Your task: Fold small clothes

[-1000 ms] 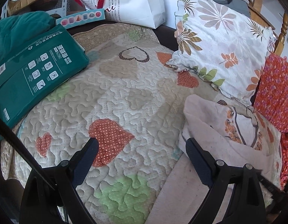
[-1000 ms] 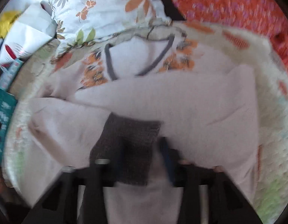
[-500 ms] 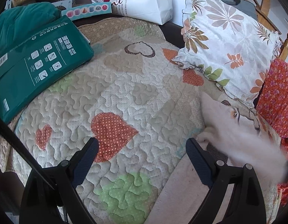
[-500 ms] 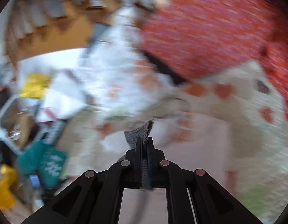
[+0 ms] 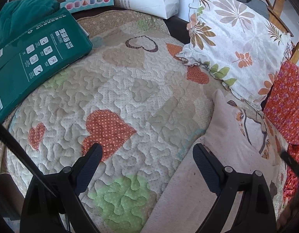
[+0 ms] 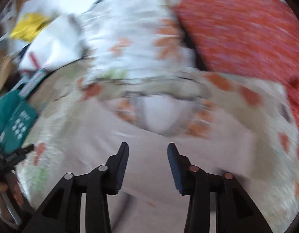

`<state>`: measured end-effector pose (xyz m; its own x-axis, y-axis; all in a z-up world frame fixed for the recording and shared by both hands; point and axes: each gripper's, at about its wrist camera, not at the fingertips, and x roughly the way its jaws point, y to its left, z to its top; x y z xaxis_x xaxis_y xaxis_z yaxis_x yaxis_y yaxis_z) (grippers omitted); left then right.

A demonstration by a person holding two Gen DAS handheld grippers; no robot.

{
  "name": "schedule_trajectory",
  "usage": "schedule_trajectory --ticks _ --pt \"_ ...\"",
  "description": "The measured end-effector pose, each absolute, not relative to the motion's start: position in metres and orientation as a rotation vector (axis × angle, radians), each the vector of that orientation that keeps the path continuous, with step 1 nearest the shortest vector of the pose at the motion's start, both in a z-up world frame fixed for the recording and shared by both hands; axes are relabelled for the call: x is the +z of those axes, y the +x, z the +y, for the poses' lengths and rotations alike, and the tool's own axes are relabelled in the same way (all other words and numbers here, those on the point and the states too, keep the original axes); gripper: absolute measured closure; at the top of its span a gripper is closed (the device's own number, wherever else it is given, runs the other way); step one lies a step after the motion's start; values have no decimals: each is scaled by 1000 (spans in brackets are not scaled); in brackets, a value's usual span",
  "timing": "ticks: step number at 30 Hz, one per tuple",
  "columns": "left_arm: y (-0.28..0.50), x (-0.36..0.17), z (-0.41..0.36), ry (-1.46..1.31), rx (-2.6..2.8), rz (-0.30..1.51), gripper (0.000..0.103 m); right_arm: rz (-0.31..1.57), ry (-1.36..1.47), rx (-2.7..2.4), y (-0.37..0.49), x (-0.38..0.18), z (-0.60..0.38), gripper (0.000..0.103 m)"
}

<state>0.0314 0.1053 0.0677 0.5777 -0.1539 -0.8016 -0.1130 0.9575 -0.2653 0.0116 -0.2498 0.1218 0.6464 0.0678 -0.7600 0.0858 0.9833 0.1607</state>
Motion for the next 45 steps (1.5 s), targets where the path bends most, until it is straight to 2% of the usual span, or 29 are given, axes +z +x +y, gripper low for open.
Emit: schedule_trajectory --ticks 7,10,11,12,13,21,23,25,27,29,31,39,41,43,45 --pt "43 68 106 -311 -43 967 9 1006 212 126 145 78 -169 54" --pt "46 67 106 -315 -57 981 9 1079 118 87 180 54 -143 50" --pt "47 66 105 -318 -65 988 9 1122 43 43 192 42 -131 51" --pt "47 66 105 -319 -70 991 9 1152 -9 12 199 33 -125 88" --pt "48 65 105 -319 -77 995 9 1178 -48 -5 206 26 -121 93" --pt "55 57 106 -309 -76 1018 9 1119 -28 44 256 21 -102 94" --pt "55 57 108 -305 -69 1013 9 1112 17 72 258 25 -107 91" --pt "54 57 109 -295 -68 1011 9 1090 105 90 250 39 -118 88" --pt "51 56 109 -281 -70 1011 9 1039 199 107 222 65 -136 81" --pt "48 54 108 -268 -86 1018 9 1027 218 110 190 81 -154 76" --pt "45 52 106 -254 -99 1025 9 1040 198 85 154 88 -174 75" --pt "26 37 80 -142 -212 1066 9 1177 349 -192 -5 47 -336 74" --pt "23 30 75 -137 -244 1093 9 1189 285 -399 -49 37 -381 74" --pt "19 20 73 -144 -268 1129 9 1183 233 -558 -81 41 -408 70" --pt "16 14 73 -162 -292 1145 9 1145 336 -580 -119 47 -432 67"
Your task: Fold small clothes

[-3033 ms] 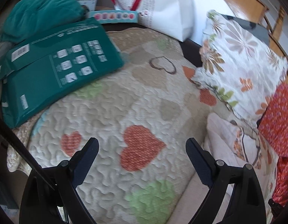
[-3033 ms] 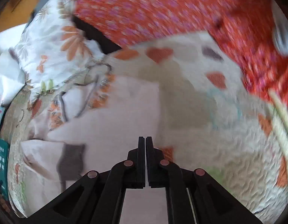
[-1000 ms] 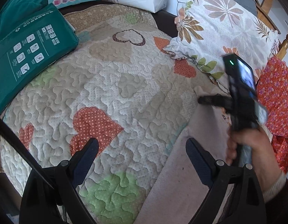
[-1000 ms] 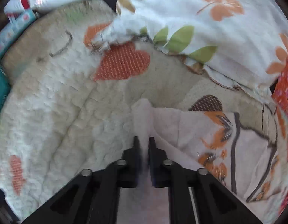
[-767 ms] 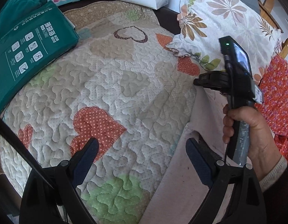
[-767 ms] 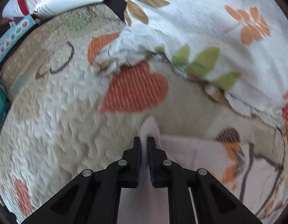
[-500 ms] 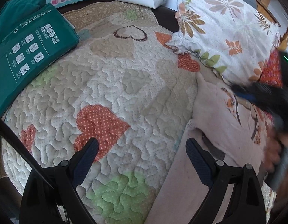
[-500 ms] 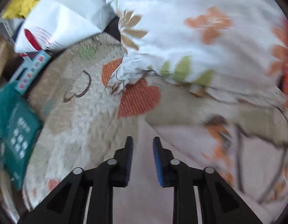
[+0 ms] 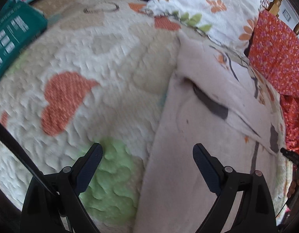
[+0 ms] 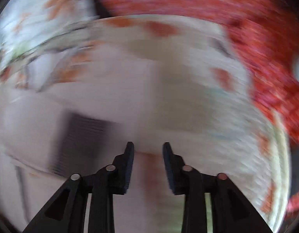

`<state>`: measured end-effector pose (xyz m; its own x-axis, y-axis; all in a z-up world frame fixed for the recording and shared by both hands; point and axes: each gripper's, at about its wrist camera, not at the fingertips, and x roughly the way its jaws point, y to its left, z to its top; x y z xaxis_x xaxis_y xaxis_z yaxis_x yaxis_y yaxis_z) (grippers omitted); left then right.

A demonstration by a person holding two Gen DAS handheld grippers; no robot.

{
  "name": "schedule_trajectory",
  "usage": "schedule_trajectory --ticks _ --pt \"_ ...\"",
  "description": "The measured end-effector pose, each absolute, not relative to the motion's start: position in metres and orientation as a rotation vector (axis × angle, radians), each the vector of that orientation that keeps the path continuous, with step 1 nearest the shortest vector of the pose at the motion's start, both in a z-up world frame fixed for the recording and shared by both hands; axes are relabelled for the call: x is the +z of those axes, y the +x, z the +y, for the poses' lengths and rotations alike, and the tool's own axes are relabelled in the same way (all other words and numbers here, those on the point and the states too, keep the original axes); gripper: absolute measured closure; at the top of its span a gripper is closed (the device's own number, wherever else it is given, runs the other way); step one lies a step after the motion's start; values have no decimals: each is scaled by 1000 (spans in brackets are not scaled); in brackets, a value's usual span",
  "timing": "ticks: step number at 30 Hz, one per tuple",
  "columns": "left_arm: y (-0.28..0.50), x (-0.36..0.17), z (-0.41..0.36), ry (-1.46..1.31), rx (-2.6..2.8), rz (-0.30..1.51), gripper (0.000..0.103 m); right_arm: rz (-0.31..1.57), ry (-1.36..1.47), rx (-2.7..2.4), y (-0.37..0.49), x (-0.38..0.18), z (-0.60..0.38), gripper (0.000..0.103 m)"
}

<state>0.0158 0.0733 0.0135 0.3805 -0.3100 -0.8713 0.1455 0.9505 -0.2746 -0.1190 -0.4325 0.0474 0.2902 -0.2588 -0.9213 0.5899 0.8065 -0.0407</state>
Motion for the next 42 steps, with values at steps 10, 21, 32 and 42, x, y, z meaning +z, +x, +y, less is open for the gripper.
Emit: schedule_trajectory --ticks 10,21,32,42 --pt "-33 17 69 -164 -474 1116 29 962 852 -150 -227 8 -392 57" --pt "-86 -2 103 -430 -575 1193 55 817 1179 78 -279 -23 -368 57" --pt "-135 -11 109 -411 -534 1218 55 899 1128 206 -301 -31 -314 57" --pt "-149 -12 98 -330 -497 1214 55 968 1022 170 -321 -40 -282 70"
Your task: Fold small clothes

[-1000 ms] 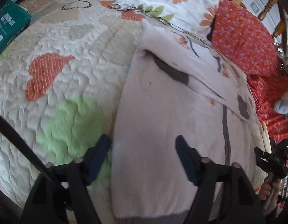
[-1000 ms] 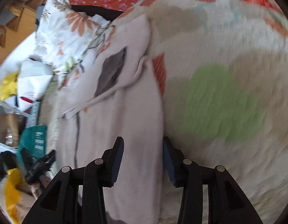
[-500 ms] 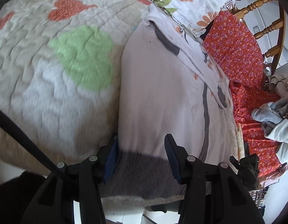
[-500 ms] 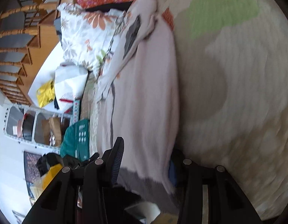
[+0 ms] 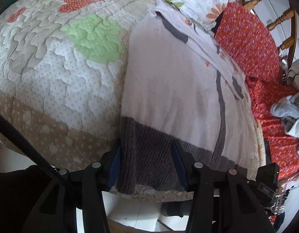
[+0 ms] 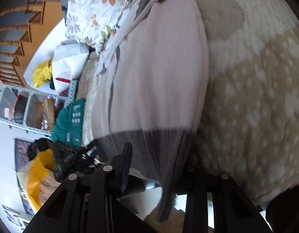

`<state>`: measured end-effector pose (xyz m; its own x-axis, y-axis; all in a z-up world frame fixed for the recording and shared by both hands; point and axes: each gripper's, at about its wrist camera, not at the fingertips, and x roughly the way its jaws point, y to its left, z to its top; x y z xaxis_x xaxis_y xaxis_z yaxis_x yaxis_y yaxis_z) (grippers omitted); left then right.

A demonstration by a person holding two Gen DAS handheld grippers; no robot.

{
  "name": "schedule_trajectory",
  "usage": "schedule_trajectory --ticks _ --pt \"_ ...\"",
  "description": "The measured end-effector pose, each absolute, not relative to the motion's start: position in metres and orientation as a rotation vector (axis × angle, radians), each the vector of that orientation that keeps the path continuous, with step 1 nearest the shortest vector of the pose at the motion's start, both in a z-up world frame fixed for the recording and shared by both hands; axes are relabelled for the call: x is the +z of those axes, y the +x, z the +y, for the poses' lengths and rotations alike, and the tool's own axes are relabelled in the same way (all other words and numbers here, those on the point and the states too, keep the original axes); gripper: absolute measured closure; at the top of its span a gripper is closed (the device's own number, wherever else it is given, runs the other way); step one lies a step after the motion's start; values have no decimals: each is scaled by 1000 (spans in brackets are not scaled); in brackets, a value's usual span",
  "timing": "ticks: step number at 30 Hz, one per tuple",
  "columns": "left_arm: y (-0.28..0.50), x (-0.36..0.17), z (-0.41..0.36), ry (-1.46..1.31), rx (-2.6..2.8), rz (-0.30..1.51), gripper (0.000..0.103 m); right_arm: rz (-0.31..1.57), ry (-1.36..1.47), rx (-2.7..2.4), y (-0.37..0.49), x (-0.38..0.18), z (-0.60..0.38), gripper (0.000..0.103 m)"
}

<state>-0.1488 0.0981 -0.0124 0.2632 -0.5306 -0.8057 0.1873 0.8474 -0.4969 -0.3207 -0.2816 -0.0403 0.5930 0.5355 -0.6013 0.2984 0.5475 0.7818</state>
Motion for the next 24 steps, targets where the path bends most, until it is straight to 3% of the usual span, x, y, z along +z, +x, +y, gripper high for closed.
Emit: schedule_trajectory --ticks 2,3,4,17,24 --pt "-148 -12 94 -283 -463 1217 73 987 981 138 -321 -42 -275 82" --pt "-146 -11 92 -252 -445 1224 93 997 949 114 -320 -41 -273 93" --pt "-144 -9 93 -263 -450 1226 95 1007 919 94 -319 -39 -272 94" --pt "-213 41 121 -345 -509 1101 96 930 891 160 -389 11 -284 97" --pt "-184 49 119 -385 -471 1084 96 925 807 184 -366 33 -282 97"
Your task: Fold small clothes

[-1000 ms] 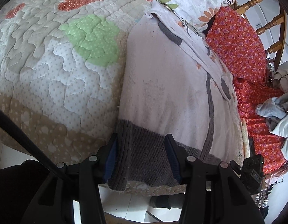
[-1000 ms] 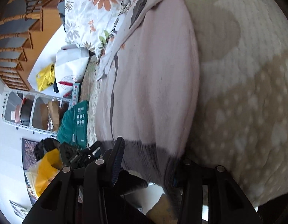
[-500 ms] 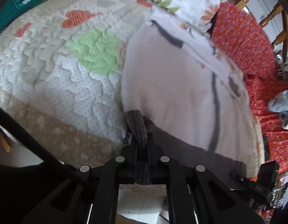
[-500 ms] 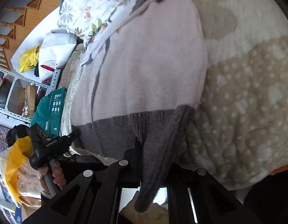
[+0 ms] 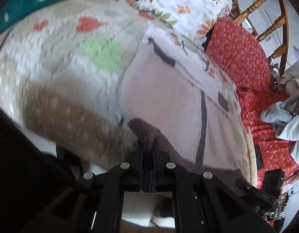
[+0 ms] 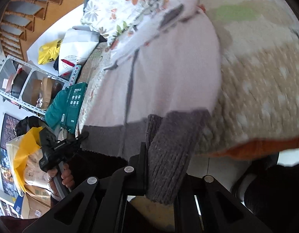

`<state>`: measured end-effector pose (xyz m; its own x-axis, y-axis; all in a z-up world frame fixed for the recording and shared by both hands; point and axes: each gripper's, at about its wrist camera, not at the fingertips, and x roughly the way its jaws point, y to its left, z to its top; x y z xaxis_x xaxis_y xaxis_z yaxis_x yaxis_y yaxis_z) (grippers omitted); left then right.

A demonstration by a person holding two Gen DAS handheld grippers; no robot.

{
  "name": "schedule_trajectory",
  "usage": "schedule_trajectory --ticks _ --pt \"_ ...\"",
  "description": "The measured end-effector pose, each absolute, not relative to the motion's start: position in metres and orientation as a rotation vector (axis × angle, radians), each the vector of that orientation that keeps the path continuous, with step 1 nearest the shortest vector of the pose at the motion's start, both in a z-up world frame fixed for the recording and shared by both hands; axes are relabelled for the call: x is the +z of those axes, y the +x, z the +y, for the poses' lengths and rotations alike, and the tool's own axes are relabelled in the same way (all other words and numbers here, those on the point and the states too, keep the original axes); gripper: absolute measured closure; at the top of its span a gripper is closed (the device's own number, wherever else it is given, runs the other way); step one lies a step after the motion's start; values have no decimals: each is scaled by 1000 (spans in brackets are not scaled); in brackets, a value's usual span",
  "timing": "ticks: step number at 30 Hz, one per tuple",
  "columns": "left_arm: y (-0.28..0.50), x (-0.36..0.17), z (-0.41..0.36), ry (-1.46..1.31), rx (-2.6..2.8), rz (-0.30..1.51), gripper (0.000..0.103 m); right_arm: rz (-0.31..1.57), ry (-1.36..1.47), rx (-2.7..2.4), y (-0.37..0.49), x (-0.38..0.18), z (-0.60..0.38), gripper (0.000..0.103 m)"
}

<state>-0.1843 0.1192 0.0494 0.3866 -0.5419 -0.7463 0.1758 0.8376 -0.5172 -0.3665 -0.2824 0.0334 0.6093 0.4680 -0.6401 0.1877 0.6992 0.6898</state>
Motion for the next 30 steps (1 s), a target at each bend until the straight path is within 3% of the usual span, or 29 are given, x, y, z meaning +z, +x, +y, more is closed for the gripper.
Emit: schedule_trajectory --ticks 6,14,27,30 --pt "-115 86 85 -362 -458 998 96 835 716 168 -304 86 -300 97" --pt "0 90 31 -374 -415 993 96 770 720 76 -191 113 -347 97" --pt "102 59 -26 -356 -357 1027 96 842 786 -65 -77 63 -414 97" --pt "113 57 -35 -347 -334 1019 94 812 812 -93 -65 57 -431 92"
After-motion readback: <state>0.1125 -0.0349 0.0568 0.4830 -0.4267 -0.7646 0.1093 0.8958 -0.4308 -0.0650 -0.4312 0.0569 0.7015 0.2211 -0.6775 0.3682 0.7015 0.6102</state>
